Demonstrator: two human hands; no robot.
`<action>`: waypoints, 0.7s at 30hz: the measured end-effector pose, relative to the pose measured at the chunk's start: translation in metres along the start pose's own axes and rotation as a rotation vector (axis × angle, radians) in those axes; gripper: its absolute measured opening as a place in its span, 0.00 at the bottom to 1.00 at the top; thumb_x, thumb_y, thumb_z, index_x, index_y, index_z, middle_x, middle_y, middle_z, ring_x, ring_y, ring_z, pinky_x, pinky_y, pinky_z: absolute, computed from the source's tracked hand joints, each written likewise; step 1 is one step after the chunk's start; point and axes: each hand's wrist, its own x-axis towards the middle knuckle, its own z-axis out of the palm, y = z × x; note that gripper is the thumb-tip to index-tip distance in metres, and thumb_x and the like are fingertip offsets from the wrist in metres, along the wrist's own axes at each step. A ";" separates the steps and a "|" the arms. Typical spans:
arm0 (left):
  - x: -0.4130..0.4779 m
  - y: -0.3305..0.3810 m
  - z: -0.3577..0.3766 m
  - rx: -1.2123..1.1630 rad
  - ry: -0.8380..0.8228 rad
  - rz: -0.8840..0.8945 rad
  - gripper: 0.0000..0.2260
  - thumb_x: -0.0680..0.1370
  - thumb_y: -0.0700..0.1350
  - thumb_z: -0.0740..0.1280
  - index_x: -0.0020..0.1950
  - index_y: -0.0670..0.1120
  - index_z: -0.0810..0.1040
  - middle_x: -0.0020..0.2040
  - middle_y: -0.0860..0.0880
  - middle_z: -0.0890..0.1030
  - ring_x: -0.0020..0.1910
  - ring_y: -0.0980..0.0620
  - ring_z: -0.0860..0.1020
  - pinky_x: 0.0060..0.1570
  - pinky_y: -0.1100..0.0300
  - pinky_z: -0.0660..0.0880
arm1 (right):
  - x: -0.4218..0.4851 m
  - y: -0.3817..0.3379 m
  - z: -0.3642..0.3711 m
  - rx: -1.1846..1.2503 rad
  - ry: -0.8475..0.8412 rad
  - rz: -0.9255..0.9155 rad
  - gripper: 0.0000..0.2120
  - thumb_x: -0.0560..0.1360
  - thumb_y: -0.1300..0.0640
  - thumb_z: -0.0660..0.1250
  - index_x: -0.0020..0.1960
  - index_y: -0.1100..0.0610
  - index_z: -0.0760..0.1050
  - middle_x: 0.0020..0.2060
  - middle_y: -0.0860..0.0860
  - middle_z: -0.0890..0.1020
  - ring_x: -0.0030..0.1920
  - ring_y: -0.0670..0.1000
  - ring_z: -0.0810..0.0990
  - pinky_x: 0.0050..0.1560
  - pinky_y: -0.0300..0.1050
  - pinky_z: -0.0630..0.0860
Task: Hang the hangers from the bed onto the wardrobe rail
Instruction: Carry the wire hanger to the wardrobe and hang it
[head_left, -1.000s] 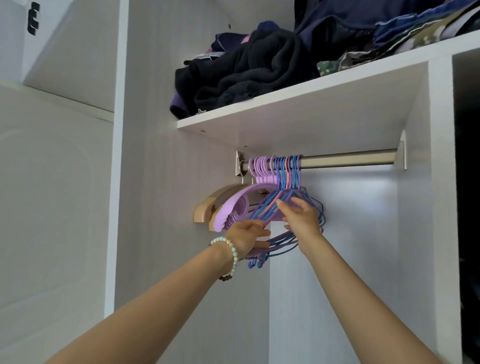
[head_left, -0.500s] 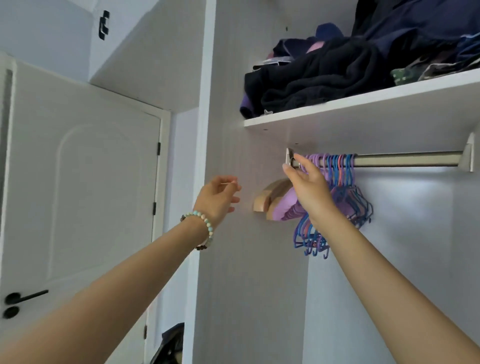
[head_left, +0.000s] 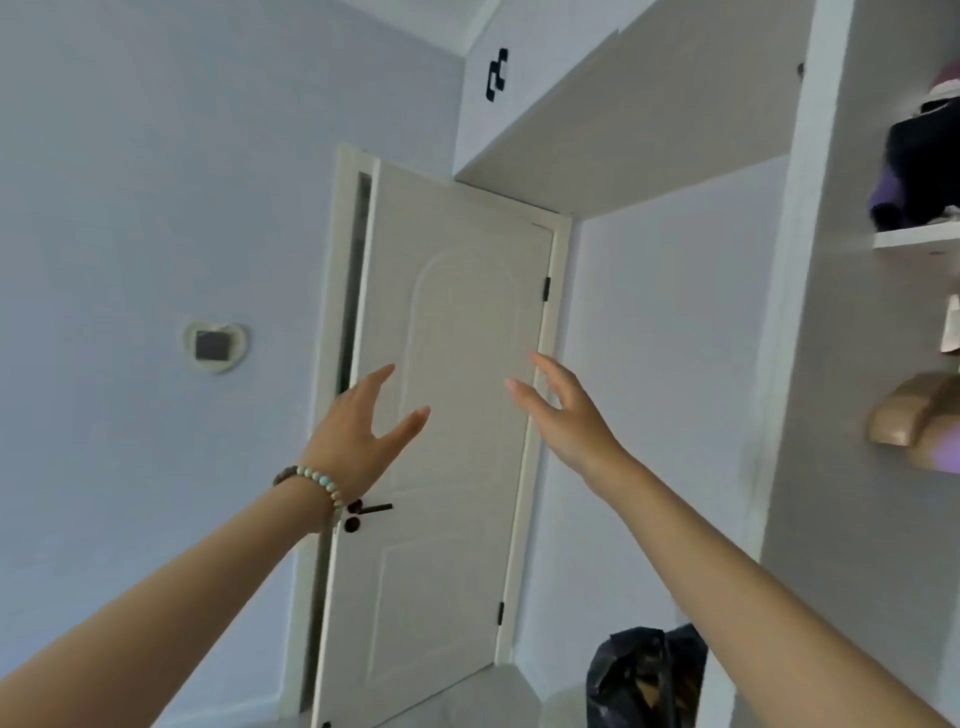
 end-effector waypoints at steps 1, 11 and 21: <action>-0.009 -0.026 -0.015 0.053 0.004 -0.034 0.33 0.75 0.61 0.59 0.75 0.50 0.55 0.74 0.50 0.62 0.73 0.51 0.60 0.70 0.53 0.60 | 0.001 -0.001 0.034 0.006 -0.055 0.003 0.28 0.77 0.43 0.61 0.75 0.46 0.58 0.75 0.42 0.56 0.74 0.42 0.54 0.70 0.38 0.55; -0.177 -0.286 -0.148 0.455 -0.103 -0.492 0.34 0.76 0.64 0.54 0.76 0.49 0.52 0.77 0.52 0.55 0.75 0.51 0.55 0.74 0.51 0.54 | -0.068 0.012 0.369 0.008 -0.579 0.065 0.33 0.76 0.41 0.61 0.76 0.46 0.52 0.77 0.42 0.47 0.76 0.43 0.47 0.74 0.45 0.50; -0.434 -0.458 -0.207 0.612 -0.324 -1.022 0.35 0.75 0.64 0.56 0.76 0.48 0.52 0.77 0.49 0.56 0.75 0.49 0.56 0.74 0.52 0.53 | -0.267 0.085 0.610 -0.043 -1.035 0.180 0.36 0.75 0.42 0.63 0.77 0.49 0.51 0.77 0.47 0.47 0.77 0.47 0.46 0.75 0.47 0.49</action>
